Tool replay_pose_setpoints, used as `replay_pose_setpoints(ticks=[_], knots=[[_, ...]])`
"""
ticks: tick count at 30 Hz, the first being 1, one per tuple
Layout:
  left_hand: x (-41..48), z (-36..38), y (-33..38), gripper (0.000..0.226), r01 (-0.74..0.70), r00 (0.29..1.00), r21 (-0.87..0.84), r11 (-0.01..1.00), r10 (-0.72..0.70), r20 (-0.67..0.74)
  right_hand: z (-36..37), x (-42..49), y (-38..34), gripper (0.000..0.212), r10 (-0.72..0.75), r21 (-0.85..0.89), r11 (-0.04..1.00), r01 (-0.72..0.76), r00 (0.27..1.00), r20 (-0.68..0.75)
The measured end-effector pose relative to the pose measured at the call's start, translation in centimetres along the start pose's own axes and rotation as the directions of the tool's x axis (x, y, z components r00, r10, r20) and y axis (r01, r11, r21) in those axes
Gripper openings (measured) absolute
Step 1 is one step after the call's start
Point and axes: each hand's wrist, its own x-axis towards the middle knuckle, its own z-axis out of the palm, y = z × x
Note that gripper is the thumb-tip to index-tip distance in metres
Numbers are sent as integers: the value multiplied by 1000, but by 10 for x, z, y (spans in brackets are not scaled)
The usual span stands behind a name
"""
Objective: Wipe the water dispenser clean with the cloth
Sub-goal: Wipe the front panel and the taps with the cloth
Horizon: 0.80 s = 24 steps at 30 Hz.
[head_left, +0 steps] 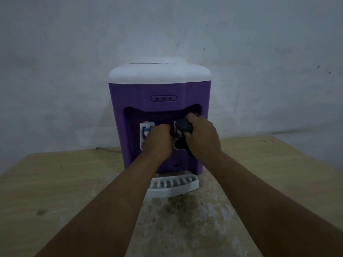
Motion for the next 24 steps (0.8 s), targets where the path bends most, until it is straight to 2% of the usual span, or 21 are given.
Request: replay_pose_setpoints(ticks=[2,3,6,9,12,13,16,17,20,24], knots=[[0,0,0,41,8,1000,-14,1000,-8,-10,2,-13,16,21,-45,-124,991,56,995,87],[0,0,0,38,16,999,-18,1000,-16,-28,2,-19,24,18,-24,-147,988,39,994,104],[0,-1,-1,33,31,999,-53,998,-33,-43,-1,-24,36,10,62,-65,996,-61,998,7],[0,-2,0,33,23,999,-60,998,-26,-38,-3,-8,20,16,22,28,999,-19,992,-126],[-2,-1,-2,41,-2,1000,-45,999,1,-29,4,-1,6,23,-31,26,999,33,995,-97],[-1,-1,-2,41,-4,1000,-51,999,3,-24,8,-2,7,21,-5,44,999,8,997,-83],[-2,0,-3,38,-15,999,-53,998,13,-31,10,-3,7,9,256,206,948,-241,965,-51],[-1,0,-3,39,-24,999,-46,999,23,-30,9,0,5,8,306,238,929,-284,950,-59],[-1,1,-5,48,-47,999,-32,998,47,-15,1,16,-4,9,310,291,919,-266,943,-118],[0,-4,-2,43,-39,999,-4,999,39,31,1,26,-14,11,351,257,907,-334,936,-22]])
